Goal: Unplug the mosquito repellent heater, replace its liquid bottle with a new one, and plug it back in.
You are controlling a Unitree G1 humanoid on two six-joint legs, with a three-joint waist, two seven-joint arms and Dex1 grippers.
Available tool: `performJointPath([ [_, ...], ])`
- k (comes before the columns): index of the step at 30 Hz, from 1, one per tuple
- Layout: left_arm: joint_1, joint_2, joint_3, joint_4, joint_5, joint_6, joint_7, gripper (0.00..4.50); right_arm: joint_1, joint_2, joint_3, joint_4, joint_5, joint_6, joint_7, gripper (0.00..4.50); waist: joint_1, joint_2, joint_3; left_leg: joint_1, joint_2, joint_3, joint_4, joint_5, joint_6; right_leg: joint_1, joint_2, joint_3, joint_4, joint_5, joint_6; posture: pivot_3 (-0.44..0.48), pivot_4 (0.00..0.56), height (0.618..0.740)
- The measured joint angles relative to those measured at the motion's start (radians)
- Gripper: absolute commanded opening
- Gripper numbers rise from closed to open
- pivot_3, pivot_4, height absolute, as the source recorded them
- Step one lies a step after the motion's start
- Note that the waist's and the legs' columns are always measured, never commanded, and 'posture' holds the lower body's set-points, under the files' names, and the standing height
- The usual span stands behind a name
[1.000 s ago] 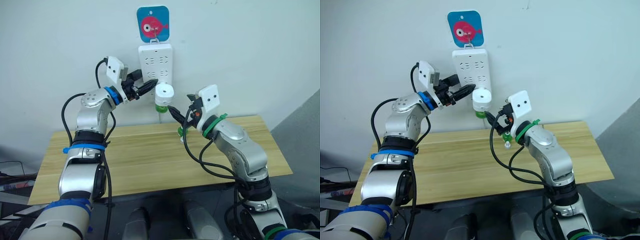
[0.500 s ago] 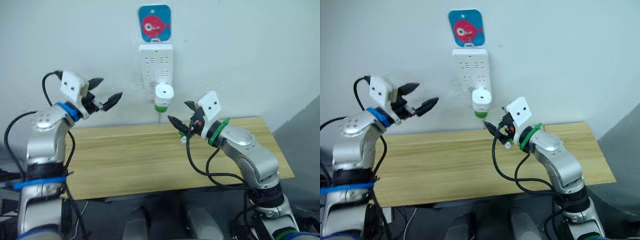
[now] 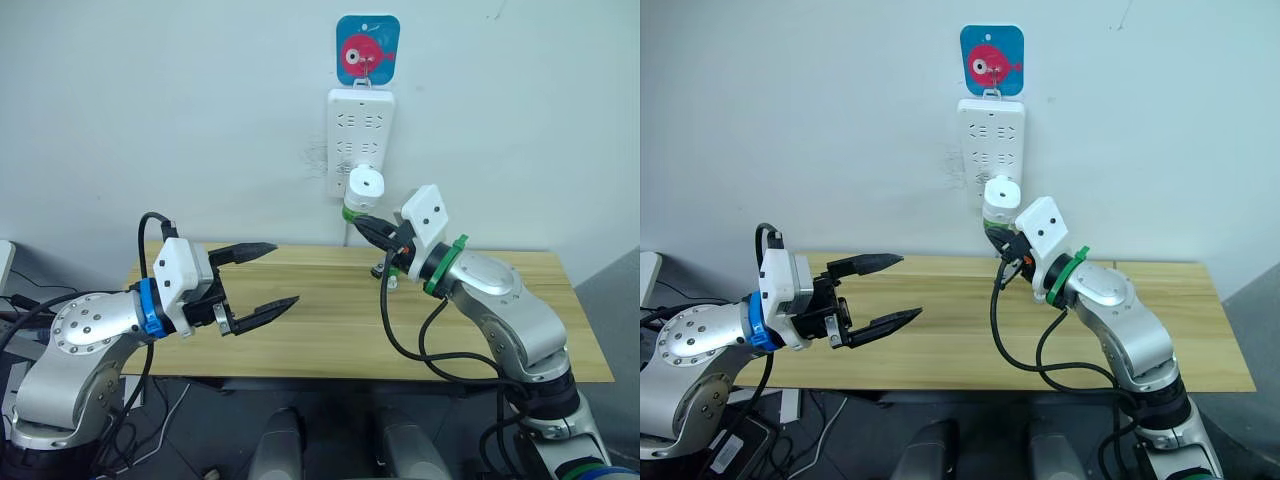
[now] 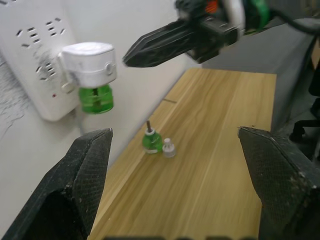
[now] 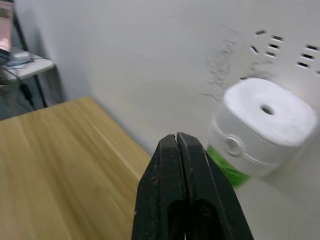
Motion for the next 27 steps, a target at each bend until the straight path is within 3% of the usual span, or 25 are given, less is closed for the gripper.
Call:
performJointPath([
  [11,-0.027,-0.013,-0.058,-0.001,0.005,-0.028,0.002,4.30,-0.037,0.058,0.007,0.081,-0.058,-0.006,-0.053,0.02,0.000,0.000,0.000,-0.001,0.000,0.000,-0.002,-0.001,0.000,-0.001,0.000,-0.001,-0.002,0.003,0.005,0.027,0.173,0.740],
  [27,-0.040,-0.025,-0.075,0.002,0.023,-0.045,0.008,4.30,-0.048,0.042,0.006,0.095,-0.073,-0.001,-0.041,0.02,0.000,0.000,0.000,-0.001,-0.001,0.000,-0.001,0.000,0.000,-0.001,0.001,0.000,-0.002,0.003,0.006,0.033,0.171,0.740],
])
